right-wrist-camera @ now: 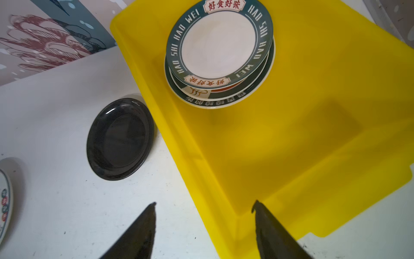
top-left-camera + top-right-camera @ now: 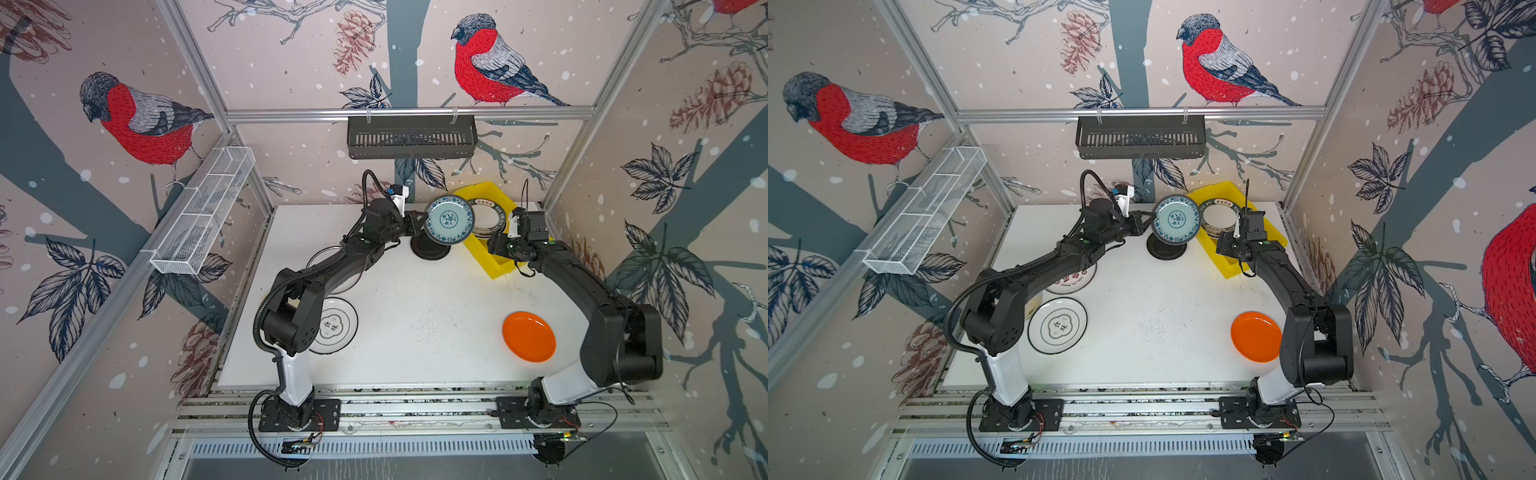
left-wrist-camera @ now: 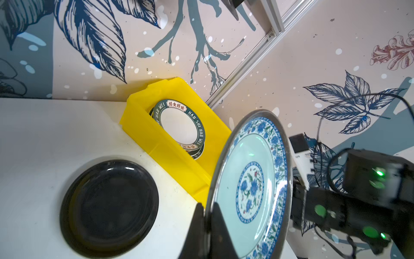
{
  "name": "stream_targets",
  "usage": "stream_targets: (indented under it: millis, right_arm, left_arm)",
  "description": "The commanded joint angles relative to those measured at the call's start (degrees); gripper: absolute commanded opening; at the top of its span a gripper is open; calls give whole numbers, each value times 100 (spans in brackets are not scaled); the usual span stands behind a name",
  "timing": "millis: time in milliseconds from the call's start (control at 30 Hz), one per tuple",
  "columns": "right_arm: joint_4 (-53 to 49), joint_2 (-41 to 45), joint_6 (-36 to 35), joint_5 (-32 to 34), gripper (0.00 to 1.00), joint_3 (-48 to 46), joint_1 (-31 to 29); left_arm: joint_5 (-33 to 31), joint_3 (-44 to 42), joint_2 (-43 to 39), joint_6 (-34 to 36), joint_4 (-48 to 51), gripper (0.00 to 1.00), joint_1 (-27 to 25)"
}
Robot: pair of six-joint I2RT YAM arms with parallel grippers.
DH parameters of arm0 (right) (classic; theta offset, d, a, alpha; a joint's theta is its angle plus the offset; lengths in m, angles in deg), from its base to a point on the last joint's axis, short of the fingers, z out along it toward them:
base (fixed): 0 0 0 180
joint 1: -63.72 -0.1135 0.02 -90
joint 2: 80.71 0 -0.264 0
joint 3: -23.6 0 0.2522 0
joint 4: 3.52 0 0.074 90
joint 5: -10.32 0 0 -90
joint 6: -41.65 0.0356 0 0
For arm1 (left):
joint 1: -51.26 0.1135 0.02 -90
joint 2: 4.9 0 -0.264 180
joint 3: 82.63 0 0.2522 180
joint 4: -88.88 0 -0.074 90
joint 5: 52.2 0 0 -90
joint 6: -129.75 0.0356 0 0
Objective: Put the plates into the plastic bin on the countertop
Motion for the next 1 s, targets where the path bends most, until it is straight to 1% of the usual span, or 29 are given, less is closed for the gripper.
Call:
stream_targets:
  millis: [0,100,267,300,367,433,500,600,700,800,833,900,967]
  right_arm:
    - [-357,-323,-250,294,63,345,-97]
    - [-500,-637,-396,589,61,610,-316]
    - [-757,-1224,-541,439,57,948,-484]
    - [-731,-1266,-547,337,53,934,-514]
    - [-686,-1337,-552,243,53,916,-585]
    - [-704,-1421,-559,328,51,946,-655]
    - [-760,-1485,-613,441,45,989,-743]
    - [-771,-1516,-668,630,37,989,-915]
    - [-801,-1502,-610,686,34,900,-1057]
    - [-776,-1393,-504,690,27,690,-1166]
    - [-772,-1315,-421,741,27,598,-1194]
    - [-754,-1162,-307,751,23,445,-1242]
    - [-733,-971,-231,733,23,257,-1328]
  left_arm:
    - [-185,-411,-369,-45,-478,0,36]
    - [-255,-811,-725,-41,-503,0,52]
    - [-399,-1301,-1172,-9,-514,0,73]
    - [-439,-1337,-1231,21,-463,0,78]
    - [-489,-1399,-1314,61,-398,0,87]
    - [-506,-1445,-1372,70,-364,0,108]
    - [-503,-1497,-1412,62,-360,0,113]
    - [-533,-1547,-1444,61,-384,0,135]
    - [-362,-1576,-1426,-46,-492,0,213]
    - [-325,-1616,-1443,-132,-577,0,254]
    - [-327,-1612,-1444,-115,-554,0,258]
    - [-336,-1612,-1450,-114,-530,0,262]
    - [-338,-1616,-1444,-102,-522,0,269]
